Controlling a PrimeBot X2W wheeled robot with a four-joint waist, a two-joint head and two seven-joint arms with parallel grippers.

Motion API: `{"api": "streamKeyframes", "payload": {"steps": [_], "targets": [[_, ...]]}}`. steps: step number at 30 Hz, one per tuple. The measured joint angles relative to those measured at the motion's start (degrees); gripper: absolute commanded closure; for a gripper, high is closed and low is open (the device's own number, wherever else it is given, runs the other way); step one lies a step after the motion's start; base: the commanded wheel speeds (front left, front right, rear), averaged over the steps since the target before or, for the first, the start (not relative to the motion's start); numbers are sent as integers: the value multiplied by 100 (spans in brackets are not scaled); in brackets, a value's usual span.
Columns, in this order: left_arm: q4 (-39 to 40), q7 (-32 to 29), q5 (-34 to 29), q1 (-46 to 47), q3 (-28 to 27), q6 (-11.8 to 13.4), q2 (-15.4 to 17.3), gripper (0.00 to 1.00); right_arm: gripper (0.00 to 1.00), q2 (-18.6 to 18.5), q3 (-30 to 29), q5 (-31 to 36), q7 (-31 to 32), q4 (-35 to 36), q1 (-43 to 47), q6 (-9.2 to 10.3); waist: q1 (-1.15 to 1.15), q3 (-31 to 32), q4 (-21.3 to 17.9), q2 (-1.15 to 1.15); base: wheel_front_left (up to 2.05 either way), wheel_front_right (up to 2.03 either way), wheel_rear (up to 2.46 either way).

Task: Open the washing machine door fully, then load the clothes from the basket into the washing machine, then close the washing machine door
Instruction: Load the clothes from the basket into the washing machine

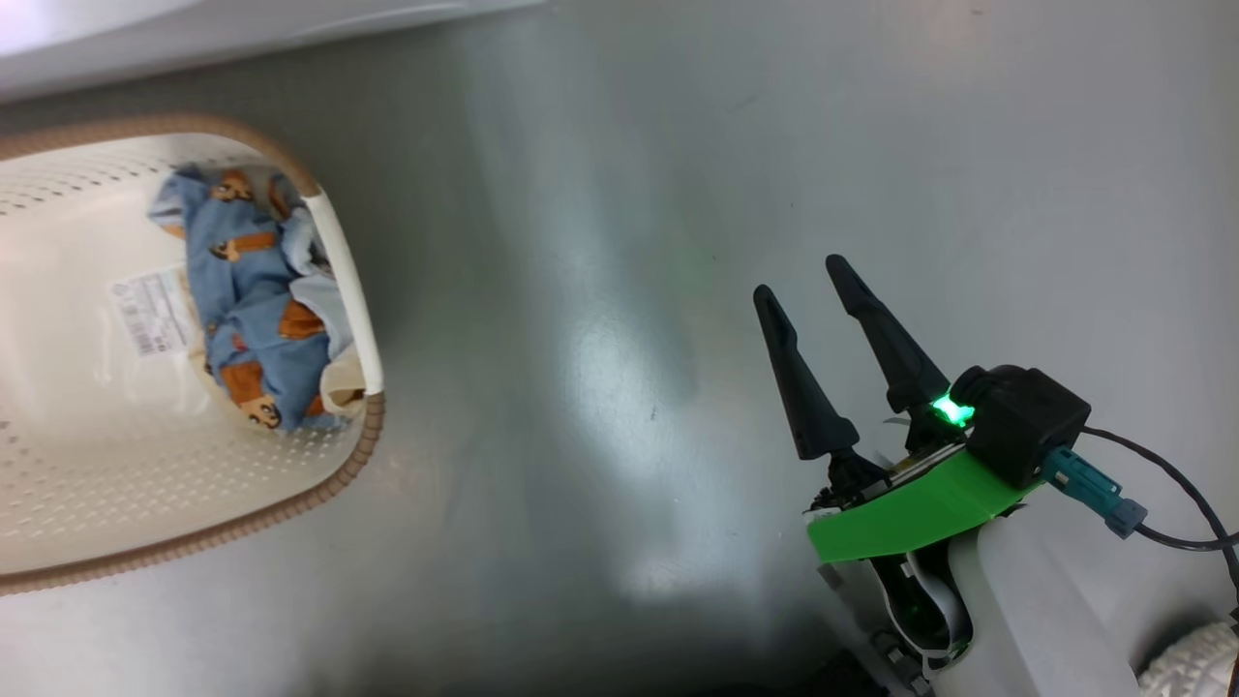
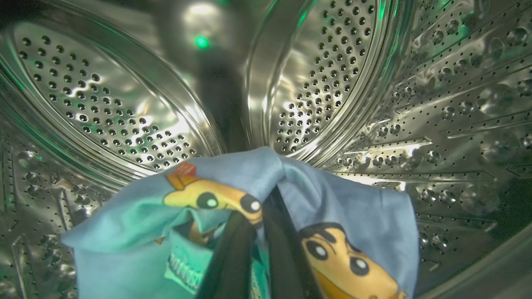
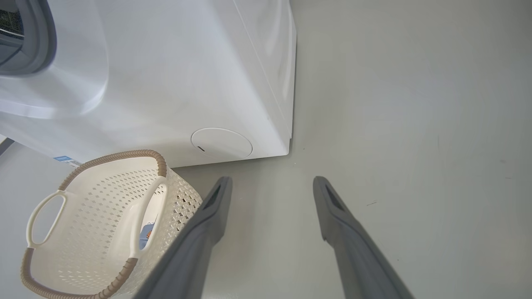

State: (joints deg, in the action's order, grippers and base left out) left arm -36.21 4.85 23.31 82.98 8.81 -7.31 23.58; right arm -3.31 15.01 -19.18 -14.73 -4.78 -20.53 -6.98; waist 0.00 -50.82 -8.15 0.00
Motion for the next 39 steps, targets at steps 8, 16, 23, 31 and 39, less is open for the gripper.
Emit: {"api": "streamKeyframes", "payload": {"steps": [8,16,23,31,39], "targets": [[-172,67,213,937,493,-1,517,100,0,5,103,-225,0,107,-75,0,0,-343,-190,0,0,0,0],[-241,-271,928,1504,1151,-1,1025,100,0,5,197,-322,0,120,-209,0,0,-671,-334,0,0,0,0],[-559,-333,1361,1504,1595,-1,1122,100,0,11,274,-422,0,113,-372,0,0,-747,-399,0,0,0,0],[-850,-258,1571,1511,1925,-1,1150,0,0,10,205,-421,0,98,-407,0,0,-706,-375,0,0,0,0],[-1396,389,1570,1237,2094,1,904,0,0,11,-31,-397,0,78,-405,0,0,-420,-297,0,0,0,0]]}}
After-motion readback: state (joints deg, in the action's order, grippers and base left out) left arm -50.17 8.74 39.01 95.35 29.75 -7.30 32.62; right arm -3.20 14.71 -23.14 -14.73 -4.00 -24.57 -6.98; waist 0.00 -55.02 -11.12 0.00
